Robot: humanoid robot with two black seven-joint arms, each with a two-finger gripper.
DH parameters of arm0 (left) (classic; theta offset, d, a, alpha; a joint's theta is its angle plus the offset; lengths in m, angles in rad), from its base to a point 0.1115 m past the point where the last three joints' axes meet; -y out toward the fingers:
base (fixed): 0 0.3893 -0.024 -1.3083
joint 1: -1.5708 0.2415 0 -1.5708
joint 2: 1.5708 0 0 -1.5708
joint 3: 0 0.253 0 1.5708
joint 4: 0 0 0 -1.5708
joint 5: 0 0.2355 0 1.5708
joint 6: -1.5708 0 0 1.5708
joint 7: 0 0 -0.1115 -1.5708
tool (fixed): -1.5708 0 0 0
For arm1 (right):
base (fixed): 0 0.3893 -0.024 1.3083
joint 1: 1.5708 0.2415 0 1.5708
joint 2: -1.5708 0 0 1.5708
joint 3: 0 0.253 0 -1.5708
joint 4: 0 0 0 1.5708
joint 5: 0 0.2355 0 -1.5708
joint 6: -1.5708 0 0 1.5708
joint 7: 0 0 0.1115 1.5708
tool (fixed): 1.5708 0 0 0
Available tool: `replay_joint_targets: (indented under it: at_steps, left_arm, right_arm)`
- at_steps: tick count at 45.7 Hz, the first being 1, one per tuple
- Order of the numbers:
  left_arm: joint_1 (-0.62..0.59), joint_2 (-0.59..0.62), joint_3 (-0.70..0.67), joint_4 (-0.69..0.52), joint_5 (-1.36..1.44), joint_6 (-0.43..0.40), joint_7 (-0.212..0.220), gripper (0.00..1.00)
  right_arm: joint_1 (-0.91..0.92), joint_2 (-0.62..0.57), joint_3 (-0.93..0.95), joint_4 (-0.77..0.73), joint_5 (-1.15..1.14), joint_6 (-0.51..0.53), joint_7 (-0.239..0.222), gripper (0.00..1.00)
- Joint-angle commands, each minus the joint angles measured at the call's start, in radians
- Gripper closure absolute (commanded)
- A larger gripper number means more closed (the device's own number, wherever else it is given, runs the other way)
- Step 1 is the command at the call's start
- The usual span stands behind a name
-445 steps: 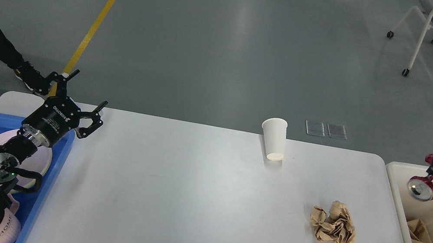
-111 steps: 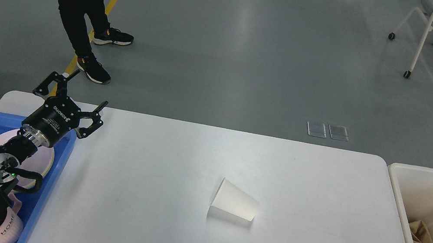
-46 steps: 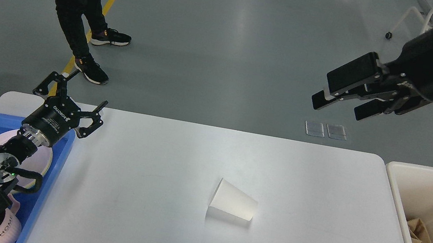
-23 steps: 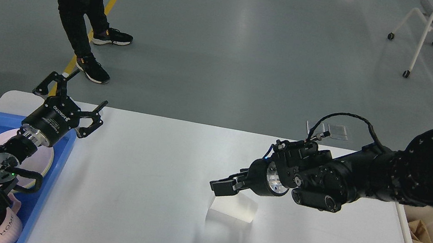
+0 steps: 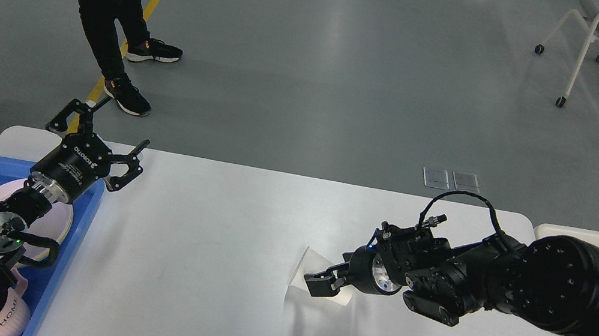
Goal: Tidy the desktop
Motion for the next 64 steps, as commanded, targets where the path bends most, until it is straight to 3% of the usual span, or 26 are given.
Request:
replay_joint_targets:
  at_steps: [1, 7, 10, 11, 12, 15, 19, 22, 25, 35, 39, 42, 45, 51, 56, 64]
  left_arm:
    - [0.000, 0.000, 0.000, 0.000, 0.000, 0.000, 0.000, 0.00]
    - [0.000, -0.001, 0.000, 0.000, 0.000, 0.000, 0.000, 0.00]
    - [0.000, 0.000, 0.000, 0.000, 0.000, 0.000, 0.000, 0.00]
    - [0.000, 0.000, 0.000, 0.000, 0.000, 0.000, 0.000, 0.00]
    - [0.000, 0.000, 0.000, 0.000, 0.000, 0.000, 0.000, 0.00]
    - [0.000, 0.000, 0.000, 0.000, 0.000, 0.000, 0.000, 0.00]
    - [0.000, 0.000, -0.002, 0.000, 0.000, 0.000, 0.000, 0.00]
    - [0.000, 0.000, 0.000, 0.000, 0.000, 0.000, 0.000, 0.00]
    - [0.000, 0.000, -0.002, 0.000, 0.000, 0.000, 0.000, 0.00]
    - [0.000, 0.000, -0.002, 0.000, 0.000, 0.000, 0.000, 0.00]
    - [0.000, -0.001, -0.002, 0.000, 0.000, 0.000, 0.000, 0.00]
    - [0.000, -0.001, -0.002, 0.000, 0.000, 0.000, 0.000, 0.00]
    - [0.000, -0.001, -0.002, 0.000, 0.000, 0.000, 0.000, 0.00]
    - [0.000, -0.001, -0.002, 0.000, 0.000, 0.000, 0.000, 0.00]
    - [0.000, -0.001, -0.002, 0.000, 0.000, 0.000, 0.000, 0.00]
    - [0.000, 0.000, 0.000, 0.000, 0.000, 0.002, 0.000, 0.00]
  right_arm:
    - [-0.027, 0.000, -0.002, -0.011, 0.003, -0.001, 0.000, 0.00]
    - [-0.042, -0.001, -0.002, -0.024, 0.003, -0.003, 0.000, 0.00]
    - [-0.049, -0.001, -0.002, -0.025, 0.003, -0.006, 0.001, 0.07]
    - [-0.049, -0.001, -0.004, -0.025, 0.003, -0.011, 0.001, 0.12]
    - [-0.050, -0.001, -0.004, -0.027, 0.001, -0.026, 0.001, 0.31]
    - [-0.049, 0.000, -0.006, -0.025, -0.001, -0.040, 0.001, 0.58]
    - [-0.049, 0.002, -0.007, -0.025, 0.001, -0.040, 0.001, 0.68]
    - [-0.039, -0.001, 0.001, -0.018, 0.003, -0.040, 0.001, 0.88]
    - [-0.026, 0.002, 0.005, -0.007, 0.003, -0.038, 0.003, 1.00]
    - [0.111, -0.056, -0.004, 0.119, 0.012, -0.021, 0.050, 1.00]
    - [0.293, -0.174, -0.002, 0.289, 0.013, 0.081, 0.060, 1.00]
    - [0.489, -0.289, 0.013, 0.419, 0.021, 0.251, 0.061, 1.00]
    - [0.704, -0.395, 0.017, 0.492, 0.044, 0.498, 0.072, 1.00]
    - [1.023, -0.529, 0.039, 0.457, 0.050, 1.020, 0.127, 1.00]
    - [1.163, -0.621, 0.025, 0.437, 0.035, 1.046, 0.181, 1.00]
    - [1.241, -0.690, -0.114, 0.450, -0.020, 1.046, 0.178, 1.00]
